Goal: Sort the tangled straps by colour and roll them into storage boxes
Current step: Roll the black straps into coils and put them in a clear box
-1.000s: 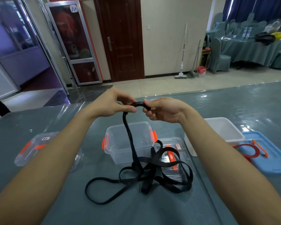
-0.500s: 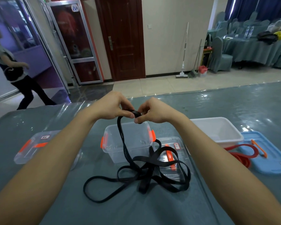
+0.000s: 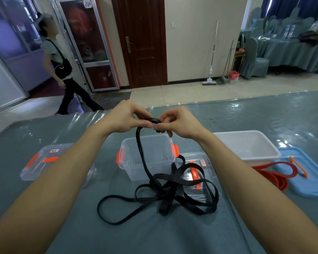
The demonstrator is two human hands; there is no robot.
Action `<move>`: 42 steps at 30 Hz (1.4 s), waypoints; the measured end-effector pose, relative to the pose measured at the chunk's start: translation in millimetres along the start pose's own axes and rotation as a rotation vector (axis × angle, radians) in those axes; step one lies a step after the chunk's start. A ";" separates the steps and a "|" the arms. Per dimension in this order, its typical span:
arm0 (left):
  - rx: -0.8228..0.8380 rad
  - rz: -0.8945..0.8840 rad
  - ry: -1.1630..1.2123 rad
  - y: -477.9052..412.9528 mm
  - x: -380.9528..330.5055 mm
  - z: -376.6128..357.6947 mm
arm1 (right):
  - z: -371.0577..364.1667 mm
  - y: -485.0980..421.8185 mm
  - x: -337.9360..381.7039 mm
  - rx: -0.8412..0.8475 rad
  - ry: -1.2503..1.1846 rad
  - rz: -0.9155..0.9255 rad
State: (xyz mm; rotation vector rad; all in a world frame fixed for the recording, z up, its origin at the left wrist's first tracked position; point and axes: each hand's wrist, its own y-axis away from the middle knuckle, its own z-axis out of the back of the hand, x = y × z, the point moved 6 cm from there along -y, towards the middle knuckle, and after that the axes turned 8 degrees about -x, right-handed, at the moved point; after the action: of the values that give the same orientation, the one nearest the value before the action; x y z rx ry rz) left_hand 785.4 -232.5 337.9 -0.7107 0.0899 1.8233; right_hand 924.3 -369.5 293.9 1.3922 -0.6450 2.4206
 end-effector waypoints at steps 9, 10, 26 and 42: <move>-0.142 0.180 0.599 42.8 38.1 -57.9 | -35.5 29.5 -50.2 -0.042 -0.575 -0.179; -0.156 0.191 0.619 48.2 42.3 -64.6 | -41.0 33.4 -56.2 -0.047 -0.619 -0.201; 0.082 0.227 0.290 96.7 64.6 -97.0 | -94.6 67.0 -98.3 0.220 0.013 -0.212; -0.299 0.332 0.814 91.1 60.0 -103.3 | -71.4 58.8 -82.1 -0.107 -0.541 -0.220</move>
State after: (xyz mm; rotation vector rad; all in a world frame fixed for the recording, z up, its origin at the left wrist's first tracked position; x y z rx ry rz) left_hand 736.7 -257.2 197.9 -1.7029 0.4997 1.7580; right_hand 886.1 -385.4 177.4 1.9691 -0.6807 1.8155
